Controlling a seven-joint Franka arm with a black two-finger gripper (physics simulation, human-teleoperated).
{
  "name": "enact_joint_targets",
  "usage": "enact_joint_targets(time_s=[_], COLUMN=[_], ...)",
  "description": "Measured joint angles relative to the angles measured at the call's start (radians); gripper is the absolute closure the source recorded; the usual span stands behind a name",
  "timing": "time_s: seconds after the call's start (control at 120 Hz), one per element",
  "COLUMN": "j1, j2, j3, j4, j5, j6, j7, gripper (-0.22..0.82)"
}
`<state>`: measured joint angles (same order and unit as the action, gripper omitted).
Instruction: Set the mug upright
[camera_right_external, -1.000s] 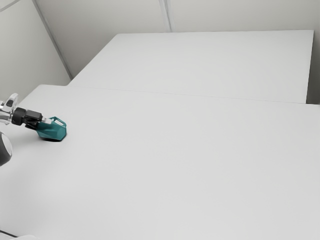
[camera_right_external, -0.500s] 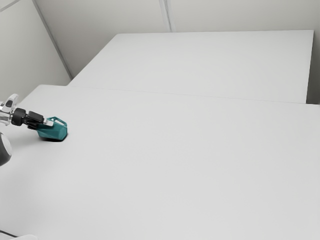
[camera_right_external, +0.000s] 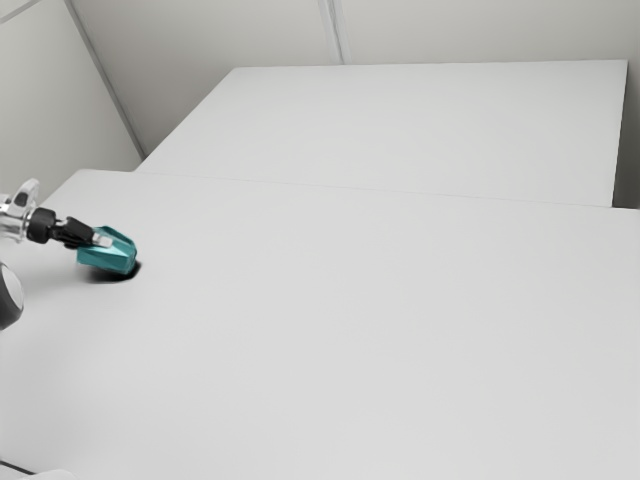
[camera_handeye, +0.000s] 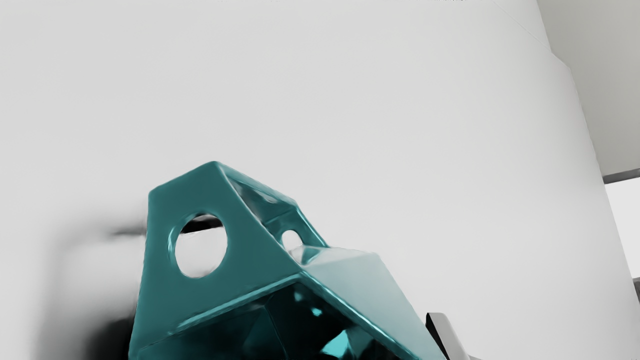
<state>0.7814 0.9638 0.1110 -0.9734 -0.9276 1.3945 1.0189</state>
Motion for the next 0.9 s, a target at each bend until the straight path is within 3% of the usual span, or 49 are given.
enact_joint_targets(time_s=[0.3,0.483,0.717,0.9], j1=[-0.029,-0.188,-0.425,-0.596], j2=[-0.035,-0.150,-0.568,-0.773], j3=[-0.091,-0.064,-0.055,-0.054], j4=[0.008,-0.021,-0.479,-0.766], j5=[0.001,0.047,0.345,0.612], j6=[-0.003,0.010,0.202,0.410], j7=[-0.001,-0.012,-0.048,-0.111], gripper=[0.78,0.79,0.79,0.79])
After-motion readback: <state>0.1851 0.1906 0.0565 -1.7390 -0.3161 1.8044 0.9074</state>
